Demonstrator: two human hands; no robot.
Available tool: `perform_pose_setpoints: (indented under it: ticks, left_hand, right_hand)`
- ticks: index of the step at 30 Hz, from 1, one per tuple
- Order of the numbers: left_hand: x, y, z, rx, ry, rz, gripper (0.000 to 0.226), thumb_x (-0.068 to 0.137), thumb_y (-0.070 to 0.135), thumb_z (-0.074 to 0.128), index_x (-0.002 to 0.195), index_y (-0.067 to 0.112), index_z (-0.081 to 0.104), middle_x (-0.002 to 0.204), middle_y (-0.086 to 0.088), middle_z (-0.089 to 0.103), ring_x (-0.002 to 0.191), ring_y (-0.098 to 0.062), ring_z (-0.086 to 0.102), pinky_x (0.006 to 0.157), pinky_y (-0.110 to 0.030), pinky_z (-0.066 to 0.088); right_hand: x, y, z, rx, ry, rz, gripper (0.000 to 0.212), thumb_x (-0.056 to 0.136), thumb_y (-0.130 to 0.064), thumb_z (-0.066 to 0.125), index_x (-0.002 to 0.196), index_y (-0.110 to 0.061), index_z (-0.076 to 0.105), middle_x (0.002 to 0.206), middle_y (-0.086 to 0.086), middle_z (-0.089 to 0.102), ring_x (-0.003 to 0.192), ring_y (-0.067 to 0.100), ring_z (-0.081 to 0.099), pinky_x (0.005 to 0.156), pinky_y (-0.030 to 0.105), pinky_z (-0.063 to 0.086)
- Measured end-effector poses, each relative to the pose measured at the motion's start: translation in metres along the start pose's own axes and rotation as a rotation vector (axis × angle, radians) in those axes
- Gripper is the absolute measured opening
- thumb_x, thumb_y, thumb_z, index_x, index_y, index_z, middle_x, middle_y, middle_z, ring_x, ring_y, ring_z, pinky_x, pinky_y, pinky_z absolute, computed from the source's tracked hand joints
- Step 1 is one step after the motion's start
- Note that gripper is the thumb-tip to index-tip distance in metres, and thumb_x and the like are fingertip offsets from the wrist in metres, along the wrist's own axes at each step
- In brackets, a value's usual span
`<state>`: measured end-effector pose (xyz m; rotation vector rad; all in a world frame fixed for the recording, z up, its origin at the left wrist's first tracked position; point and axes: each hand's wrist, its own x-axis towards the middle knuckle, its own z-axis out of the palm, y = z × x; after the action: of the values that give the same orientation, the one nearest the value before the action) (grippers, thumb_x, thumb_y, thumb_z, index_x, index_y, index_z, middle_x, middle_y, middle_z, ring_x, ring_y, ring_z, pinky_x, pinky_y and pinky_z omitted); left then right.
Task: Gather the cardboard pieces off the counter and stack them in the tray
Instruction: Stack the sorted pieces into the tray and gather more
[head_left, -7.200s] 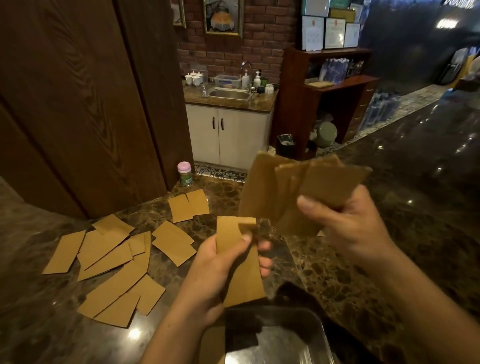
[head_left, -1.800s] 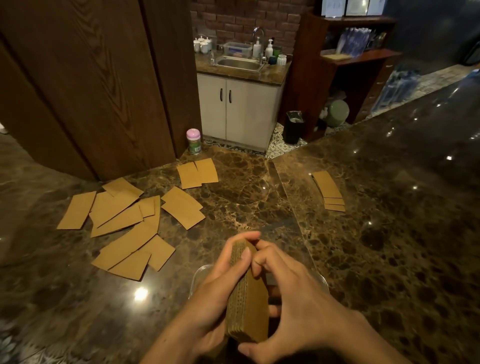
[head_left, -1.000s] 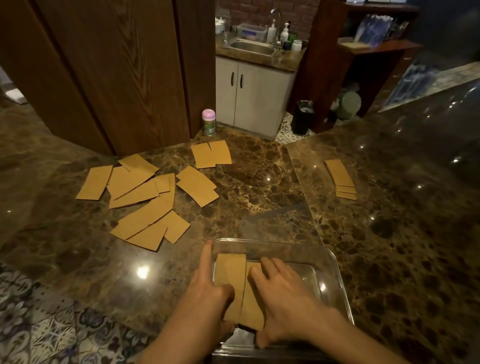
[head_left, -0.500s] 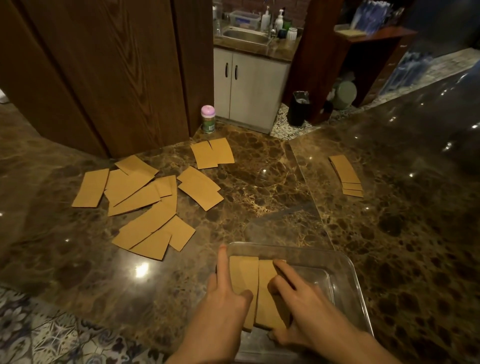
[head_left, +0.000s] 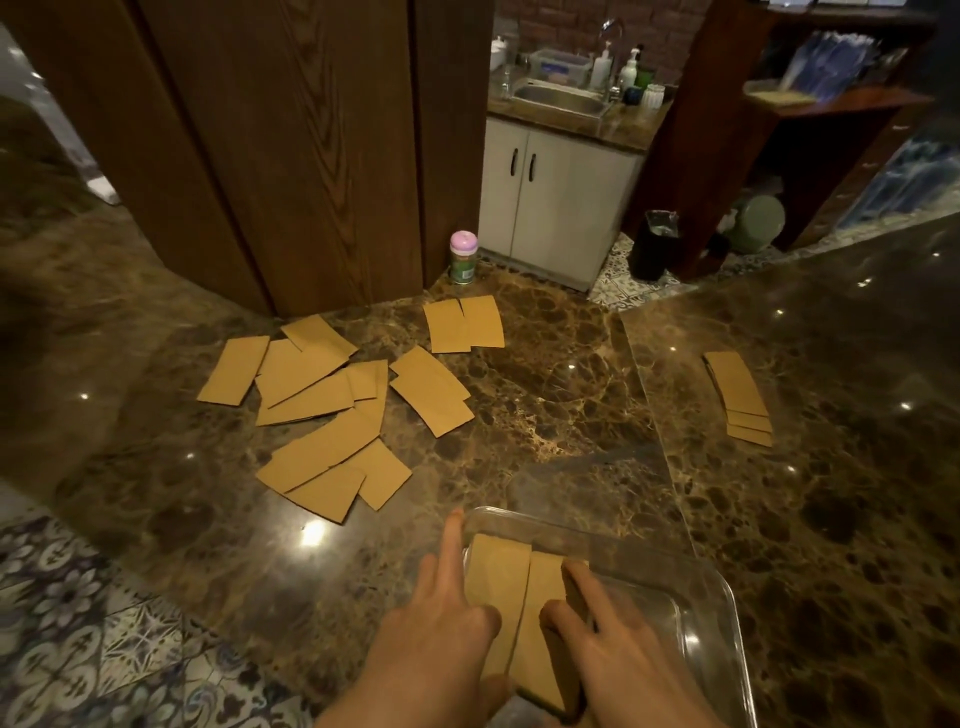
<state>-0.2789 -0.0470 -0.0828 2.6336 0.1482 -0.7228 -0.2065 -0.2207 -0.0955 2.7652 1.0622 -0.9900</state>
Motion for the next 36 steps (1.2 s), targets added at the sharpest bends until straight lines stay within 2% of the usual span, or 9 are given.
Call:
perform_pose_setpoints:
  ticks: [3,6,8,12,15,18,24,28,36]
  left_hand:
    - [0.001,-0.007,-0.016,-0.102,-0.068,0.087,0.050,0.088,0.072,0.050,0.123,0.038,0.061,0.163,0.001,-0.037,0.156,-0.024,-0.006,0.115,-0.048,0.037]
    - [0.002,-0.044,-0.039,-0.542,-0.120,0.163,0.054,0.086,0.071,0.057,0.137,0.066,0.038,0.169,0.016,0.004,0.154,-0.012,0.015,0.120,-0.048,0.031]
    - [0.011,-0.071,-0.060,-0.713,0.004,0.140,0.062,0.086,0.060,0.064,0.142,0.061,0.037,0.157,0.015,0.038,0.141,-0.005,0.041,0.112,-0.035,0.044]
    - [0.057,-0.144,-0.097,-0.547,0.377,-0.152,0.081,0.080,0.039,0.082,0.149,0.033,0.041,0.147,-0.001,0.049,0.135,-0.020,0.049,0.101,-0.030,0.046]
    - [0.102,-0.201,-0.123,-0.196,0.437,-0.375,0.101,0.069,0.048,0.088,0.152,0.032,0.034,0.157,-0.011,0.038,0.142,-0.032,0.039,0.113,-0.043,0.039]
    - [0.133,-0.237,-0.142,-0.058,0.409,-0.491,0.122,0.054,0.057,0.091,0.154,0.033,0.025,0.163,-0.012,0.027,0.146,-0.037,0.030,0.115,-0.054,0.037]
    - [0.156,-0.239,-0.155,0.050,0.258,-0.462,0.118,0.052,0.058,0.092,0.148,0.026,0.031,0.146,-0.012,0.039,0.135,-0.035,0.039,0.108,-0.049,0.044]
    - [0.163,-0.245,-0.154,0.062,0.223,-0.388,0.096,0.060,0.060,0.087,0.137,0.025,0.042,0.130,-0.008,0.054,0.118,-0.029,0.049,0.099,-0.043,0.048]
    - [0.163,-0.238,-0.138,-0.012,0.255,-0.268,0.088,0.075,0.054,0.079,0.144,0.023,0.033,0.133,-0.006,0.038,0.126,-0.031,0.045,0.107,-0.045,0.044]
  right_hand:
    - [-0.001,0.000,-0.031,-0.027,-0.084,-0.037,0.044,0.100,-0.040,0.061,0.142,-0.033,0.051,0.171,0.003,0.006,0.156,0.032,0.015,0.122,0.050,0.030]
    - [0.000,-0.006,-0.084,0.150,-0.102,-0.058,0.043,0.081,-0.067,0.071,0.110,-0.036,0.071,0.119,-0.014,0.064,0.108,0.004,0.062,0.084,0.023,0.052]
    - [0.016,-0.005,-0.110,0.314,-0.058,-0.078,0.040,0.077,-0.071,0.072,0.092,-0.034,0.072,0.091,-0.008,0.072,0.083,0.004,0.067,0.068,0.025,0.055]
    - [0.100,-0.002,-0.145,0.443,0.160,-0.083,0.040,0.080,-0.064,0.074,0.103,-0.032,0.073,0.102,-0.009,0.074,0.095,0.008,0.069,0.087,0.033,0.059]
    - [0.174,-0.011,-0.155,0.444,0.244,0.028,0.074,0.079,-0.057,0.082,0.139,-0.020,0.059,0.136,0.001,0.066,0.125,0.022,0.062,0.104,0.039,0.053]
    - [0.231,-0.030,-0.154,0.417,0.241,0.112,0.085,0.075,-0.059,0.084,0.137,-0.010,0.052,0.140,0.011,0.060,0.127,0.030,0.057,0.103,0.042,0.052]
    - [0.274,-0.077,-0.142,0.288,0.266,0.258,0.116,0.061,-0.064,0.091,0.147,-0.007,0.039,0.151,0.017,0.042,0.141,0.039,0.039,0.114,0.048,0.043]
    - [0.284,-0.081,-0.138,0.340,0.230,0.310,0.112,0.062,-0.056,0.094,0.147,-0.005,0.041,0.148,0.018,0.048,0.138,0.040,0.044,0.111,0.046,0.044]
    - [0.275,-0.083,-0.124,0.526,0.302,0.249,0.081,0.081,-0.037,0.087,0.145,-0.012,0.043,0.146,0.016,0.054,0.136,0.037,0.051,0.108,0.044,0.046]
